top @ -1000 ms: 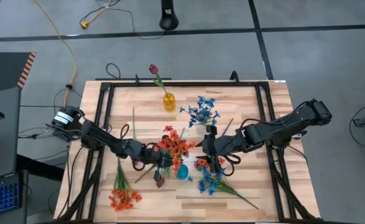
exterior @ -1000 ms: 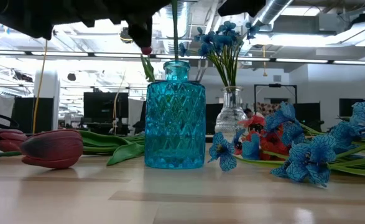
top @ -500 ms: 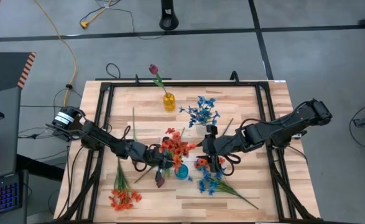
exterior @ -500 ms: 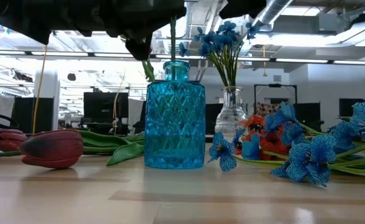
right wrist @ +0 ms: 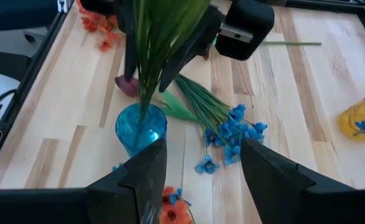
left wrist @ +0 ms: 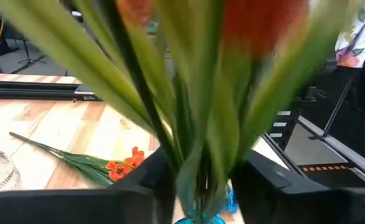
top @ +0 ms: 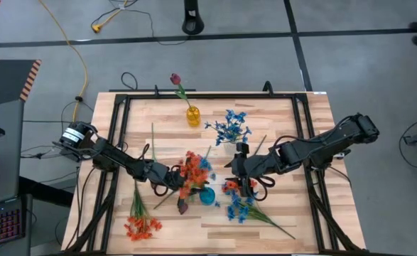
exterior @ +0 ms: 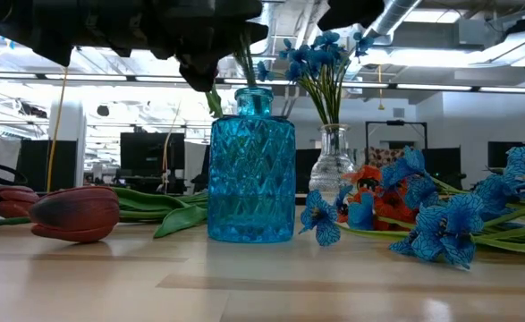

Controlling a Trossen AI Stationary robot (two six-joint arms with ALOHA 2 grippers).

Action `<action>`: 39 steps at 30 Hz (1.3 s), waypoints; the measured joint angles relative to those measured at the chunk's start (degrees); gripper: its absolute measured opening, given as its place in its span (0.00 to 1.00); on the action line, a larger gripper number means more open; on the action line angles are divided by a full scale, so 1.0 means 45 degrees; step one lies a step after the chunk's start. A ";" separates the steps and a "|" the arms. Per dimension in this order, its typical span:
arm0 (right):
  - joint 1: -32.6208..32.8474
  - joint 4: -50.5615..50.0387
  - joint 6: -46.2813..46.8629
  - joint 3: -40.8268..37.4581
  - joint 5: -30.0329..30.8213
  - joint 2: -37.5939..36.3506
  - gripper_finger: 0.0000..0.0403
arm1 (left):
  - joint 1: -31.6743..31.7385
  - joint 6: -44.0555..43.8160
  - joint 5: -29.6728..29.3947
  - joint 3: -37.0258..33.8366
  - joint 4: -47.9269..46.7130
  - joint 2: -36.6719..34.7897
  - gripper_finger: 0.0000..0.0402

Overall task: Sort flowers into vase by color
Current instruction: Put the top orange flowers into the blue vase, then put the right orange flowers into the blue vase

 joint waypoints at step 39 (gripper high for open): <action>-0.1944 -0.5223 0.0166 -0.2217 0.0102 0.0003 0.57 | 0.0000 0.0461 -0.1140 0.0005 -1.3258 -0.7338 0.60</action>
